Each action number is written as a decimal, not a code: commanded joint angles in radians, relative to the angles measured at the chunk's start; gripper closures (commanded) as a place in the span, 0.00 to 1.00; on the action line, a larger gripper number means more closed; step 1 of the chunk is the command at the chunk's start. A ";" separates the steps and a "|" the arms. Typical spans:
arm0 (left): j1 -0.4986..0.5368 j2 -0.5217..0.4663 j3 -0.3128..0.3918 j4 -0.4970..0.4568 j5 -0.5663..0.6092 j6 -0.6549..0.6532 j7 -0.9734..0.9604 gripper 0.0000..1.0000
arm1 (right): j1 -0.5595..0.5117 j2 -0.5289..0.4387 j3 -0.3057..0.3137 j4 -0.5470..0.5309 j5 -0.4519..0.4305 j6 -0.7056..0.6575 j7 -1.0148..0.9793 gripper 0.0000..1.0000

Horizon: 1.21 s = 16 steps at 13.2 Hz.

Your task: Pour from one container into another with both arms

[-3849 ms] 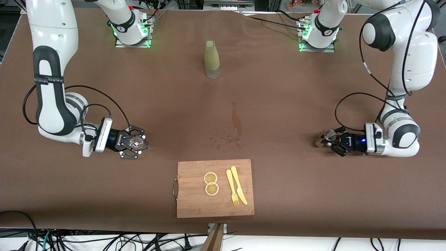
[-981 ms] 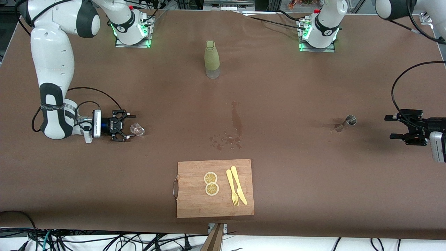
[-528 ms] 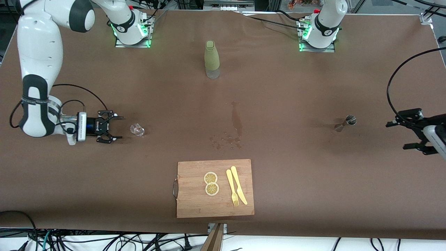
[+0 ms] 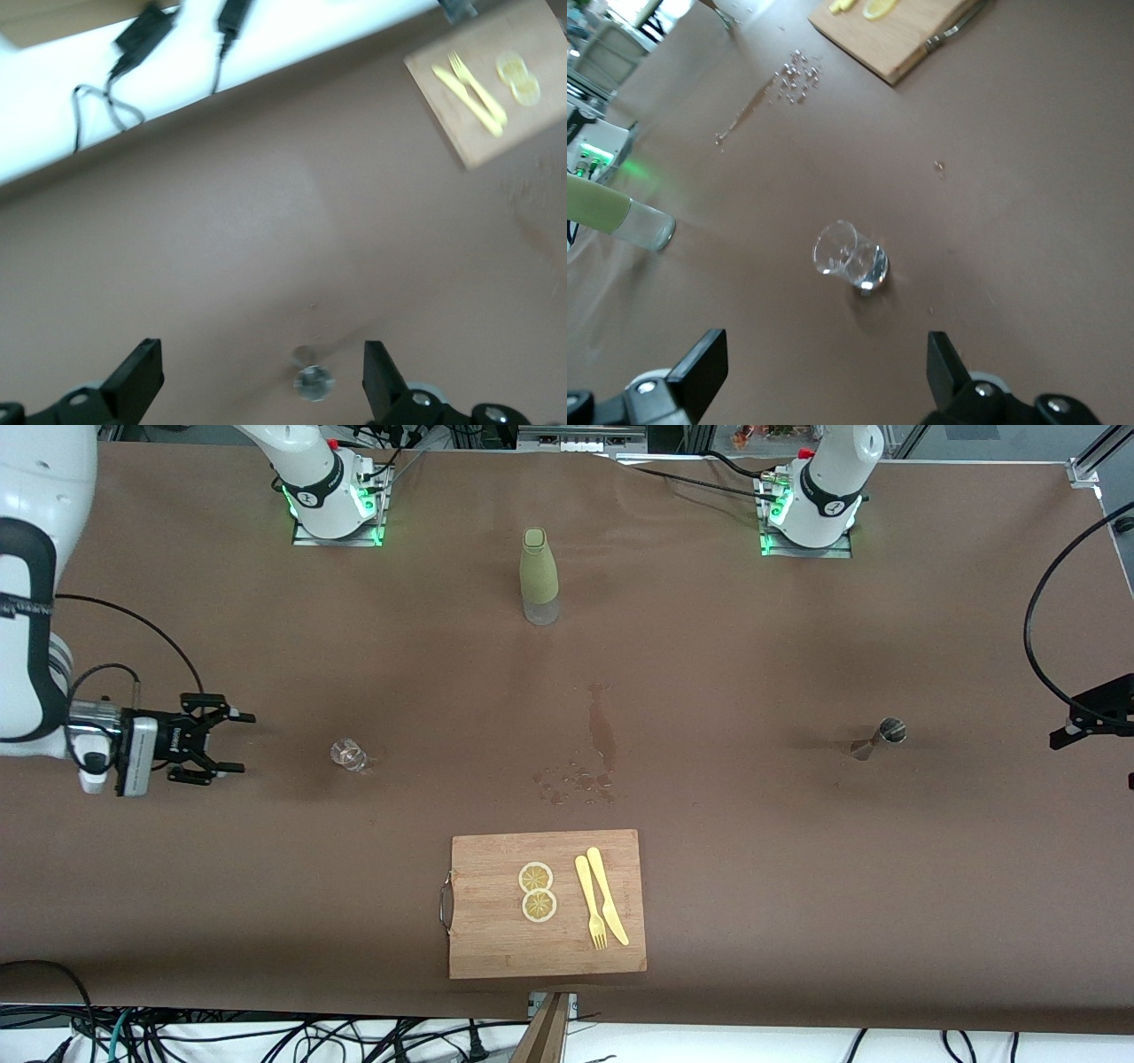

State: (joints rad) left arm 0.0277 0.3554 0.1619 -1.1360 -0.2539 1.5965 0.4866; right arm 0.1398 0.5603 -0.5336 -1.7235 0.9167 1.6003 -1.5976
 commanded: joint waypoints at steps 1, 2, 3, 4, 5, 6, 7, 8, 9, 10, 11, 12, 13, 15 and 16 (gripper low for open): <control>-0.002 -0.067 -0.035 -0.044 0.047 -0.057 -0.311 0.00 | 0.001 -0.103 0.010 -0.027 -0.149 0.027 0.210 0.00; -0.002 -0.079 -0.035 -0.044 0.048 -0.087 -0.368 0.00 | 0.001 -0.132 0.012 -0.024 -0.216 0.038 0.285 0.00; -0.002 -0.082 -0.044 -0.045 0.070 -0.104 -0.388 0.00 | 0.001 -0.166 0.032 -0.021 -0.281 0.053 0.362 0.00; -0.002 -0.093 -0.086 -0.047 0.132 -0.128 -0.388 0.00 | -0.005 -0.196 0.065 -0.016 -0.350 0.065 0.440 0.00; -0.002 -0.111 -0.151 -0.050 0.212 -0.138 -0.390 0.00 | -0.006 -0.226 0.084 -0.014 -0.411 0.084 0.512 0.00; 0.001 -0.124 -0.206 -0.060 0.267 -0.139 -0.391 0.00 | -0.005 -0.258 0.099 -0.016 -0.461 0.107 0.584 0.00; 0.001 -0.147 -0.219 -0.082 0.278 -0.141 -0.393 0.00 | -0.005 -0.287 0.118 -0.014 -0.499 0.110 0.661 0.00; 0.003 -0.159 -0.220 -0.103 0.274 -0.141 -0.392 0.00 | -0.005 -0.322 0.139 -0.013 -0.565 0.110 0.753 0.00; 0.006 -0.158 -0.219 -0.103 0.272 -0.139 -0.390 0.00 | -0.006 -0.359 0.168 -0.011 -0.646 0.109 0.847 0.00; 0.005 -0.159 -0.219 -0.106 0.272 -0.139 -0.390 0.00 | -0.006 -0.390 0.205 -0.011 -0.715 0.105 0.925 0.00; 0.006 -0.161 -0.219 -0.110 0.272 -0.141 -0.387 0.00 | -0.017 -0.416 0.239 -0.011 -0.758 0.101 1.011 0.00; 0.008 -0.162 -0.217 -0.131 0.269 -0.141 -0.376 0.00 | -0.035 -0.439 0.277 -0.011 -0.798 0.096 1.100 0.00; 0.006 -0.162 -0.217 -0.151 0.269 -0.139 -0.379 0.00 | -0.061 -0.460 0.335 -0.010 -0.864 0.080 1.180 0.00; 0.001 -0.167 -0.220 -0.152 0.268 -0.124 -0.391 0.00 | -0.135 -0.500 0.472 -0.010 -0.962 0.029 1.345 0.00; 0.003 -0.167 -0.220 -0.152 0.257 -0.115 -0.393 0.00 | -0.161 -0.513 0.525 -0.008 -0.979 0.012 1.430 0.00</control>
State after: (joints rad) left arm 0.0294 0.2252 -0.0529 -1.2498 -0.0051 1.4566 0.0964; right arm 0.0509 0.0898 -0.1178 -1.7153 -0.0105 1.6431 -0.3000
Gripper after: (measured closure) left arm 0.000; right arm 0.000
